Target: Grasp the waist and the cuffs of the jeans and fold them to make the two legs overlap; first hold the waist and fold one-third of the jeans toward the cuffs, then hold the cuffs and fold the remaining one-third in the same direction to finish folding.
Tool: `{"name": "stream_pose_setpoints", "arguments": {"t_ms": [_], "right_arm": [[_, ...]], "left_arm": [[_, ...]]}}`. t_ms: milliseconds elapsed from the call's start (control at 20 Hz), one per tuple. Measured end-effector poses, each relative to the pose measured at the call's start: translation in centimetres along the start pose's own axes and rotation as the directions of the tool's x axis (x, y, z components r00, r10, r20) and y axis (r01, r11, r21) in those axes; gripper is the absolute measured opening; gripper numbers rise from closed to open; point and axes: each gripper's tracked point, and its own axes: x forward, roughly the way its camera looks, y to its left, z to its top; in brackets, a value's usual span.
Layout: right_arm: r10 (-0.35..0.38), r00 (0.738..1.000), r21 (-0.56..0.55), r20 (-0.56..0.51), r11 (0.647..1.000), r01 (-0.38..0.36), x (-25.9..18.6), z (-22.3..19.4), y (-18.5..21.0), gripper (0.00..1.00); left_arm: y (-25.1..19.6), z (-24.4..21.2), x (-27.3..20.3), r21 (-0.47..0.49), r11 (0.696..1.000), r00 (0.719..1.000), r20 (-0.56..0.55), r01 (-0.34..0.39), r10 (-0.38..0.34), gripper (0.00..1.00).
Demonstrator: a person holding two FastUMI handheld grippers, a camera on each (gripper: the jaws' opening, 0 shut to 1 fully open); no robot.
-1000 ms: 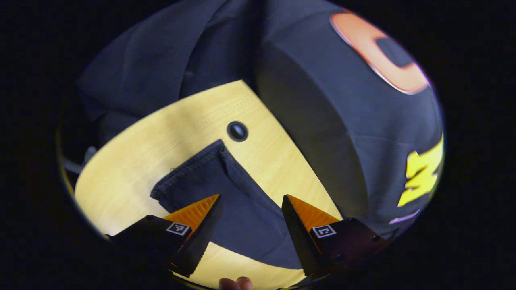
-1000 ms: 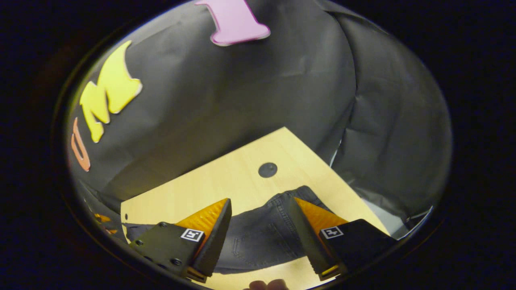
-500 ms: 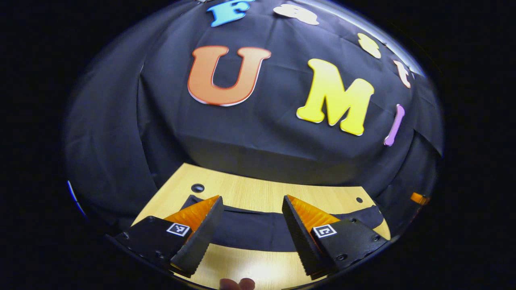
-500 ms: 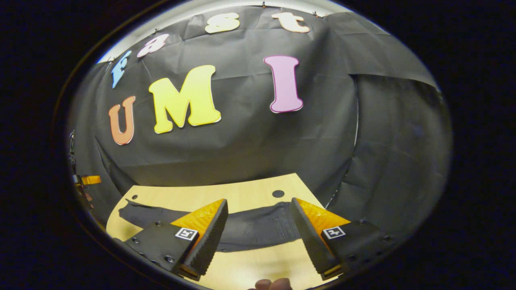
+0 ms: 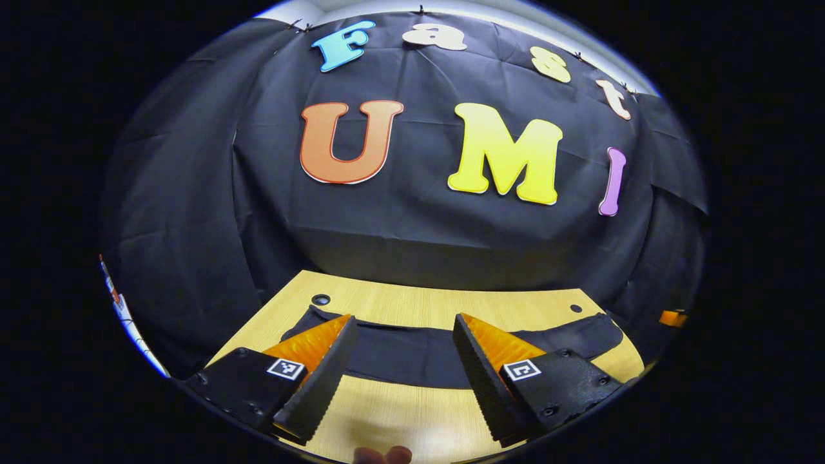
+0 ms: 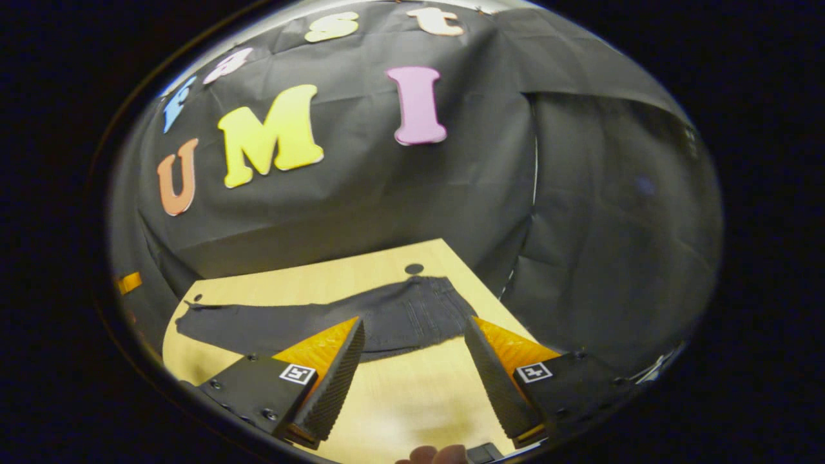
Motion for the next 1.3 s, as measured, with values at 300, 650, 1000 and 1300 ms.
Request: {"name": "stream_pose_setpoints", "arguments": {"t_ms": [300, 650, 1000, 1300], "right_arm": [[-0.03, 0.992, 0.151, -0.119, 0.987, 0.048, 9.2, -3.9, -4.6, 0.93], [-0.061, 0.983, 0.193, -0.172, 0.977, 0.094, 18.4, -5.6, -9.3, 0.99], [-0.029, 0.981, 0.131, -0.194, 0.99, 0.055, 21.7, -7.1, -8.7, 0.98], [0.037, 0.973, 0.186, -0.227, 0.983, 0.006, 22.2, -7.1, -6.8, 0.47]], "left_arm": [[-0.1, -1.6, 0.0, 0.007, 0.996, 0.994, -0.059, -0.088, 0.088, 0.97], [-3.3, -4.8, -1.2, -0.035, 0.994, 0.984, -0.15, -0.103, 0.097, 0.97], [-3.9, -5.3, -1.8, -0.093, 0.985, 0.976, -0.175, -0.145, 0.127, 0.96], [-3.2, -5.9, -1.7, -0.127, 0.979, 0.971, -0.197, -0.163, 0.136, 0.97]]}}
